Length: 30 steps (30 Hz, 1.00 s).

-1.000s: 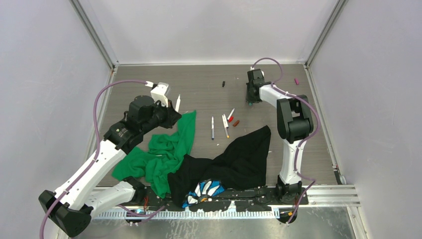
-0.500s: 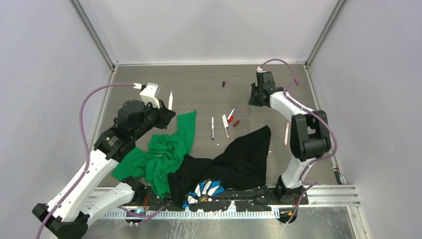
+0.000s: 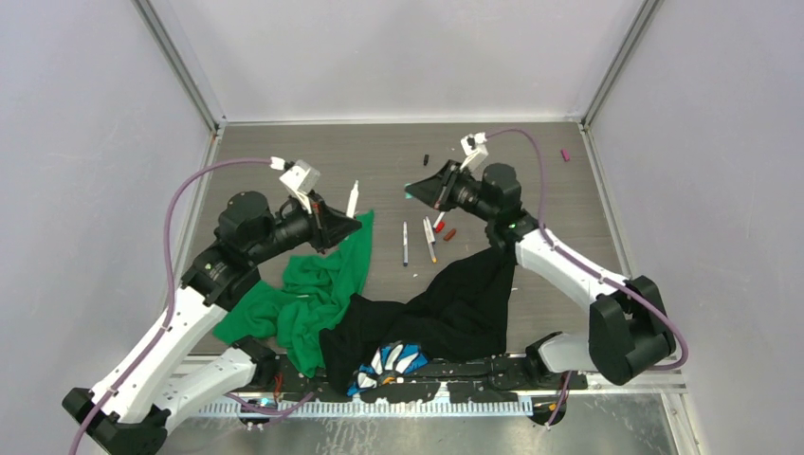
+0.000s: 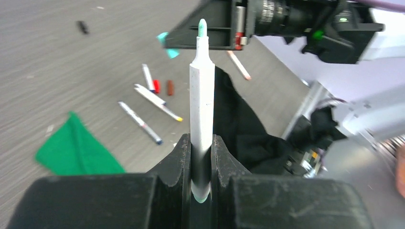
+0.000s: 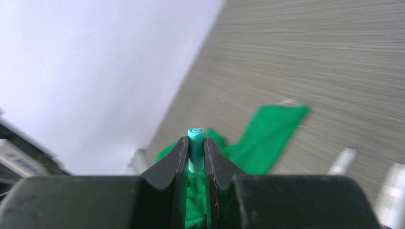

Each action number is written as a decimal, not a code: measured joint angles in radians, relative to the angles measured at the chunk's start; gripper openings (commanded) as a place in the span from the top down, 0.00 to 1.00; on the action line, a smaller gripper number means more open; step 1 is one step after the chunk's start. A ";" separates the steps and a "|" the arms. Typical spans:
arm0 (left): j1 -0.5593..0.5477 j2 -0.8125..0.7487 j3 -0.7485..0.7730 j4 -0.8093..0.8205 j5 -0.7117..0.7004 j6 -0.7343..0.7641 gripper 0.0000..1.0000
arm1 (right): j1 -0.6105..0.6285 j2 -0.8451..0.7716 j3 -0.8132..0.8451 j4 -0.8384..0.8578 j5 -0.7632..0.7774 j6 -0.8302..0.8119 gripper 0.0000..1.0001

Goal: Insert the pens into the pen caps
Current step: Insert the pen cap onto the pen.

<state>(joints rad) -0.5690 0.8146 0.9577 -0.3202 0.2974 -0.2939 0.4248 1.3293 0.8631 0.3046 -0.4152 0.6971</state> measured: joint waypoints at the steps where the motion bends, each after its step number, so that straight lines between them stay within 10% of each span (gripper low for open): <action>1: 0.001 0.013 -0.006 0.022 0.051 -0.009 1.00 | 0.031 0.000 -0.016 0.072 -0.016 0.043 1.00; 14: 0.029 0.042 -0.039 0.156 0.367 -0.095 1.00 | 0.213 -0.042 -0.066 0.710 -0.003 0.270 1.00; 30: 0.029 0.062 -0.040 0.175 0.424 -0.115 1.00 | 0.254 -0.023 -0.066 0.804 0.002 0.269 1.00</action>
<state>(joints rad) -0.5400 0.8768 0.9173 -0.1448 0.7212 -0.4088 0.6788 1.3060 0.7967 1.1084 -0.4133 0.9657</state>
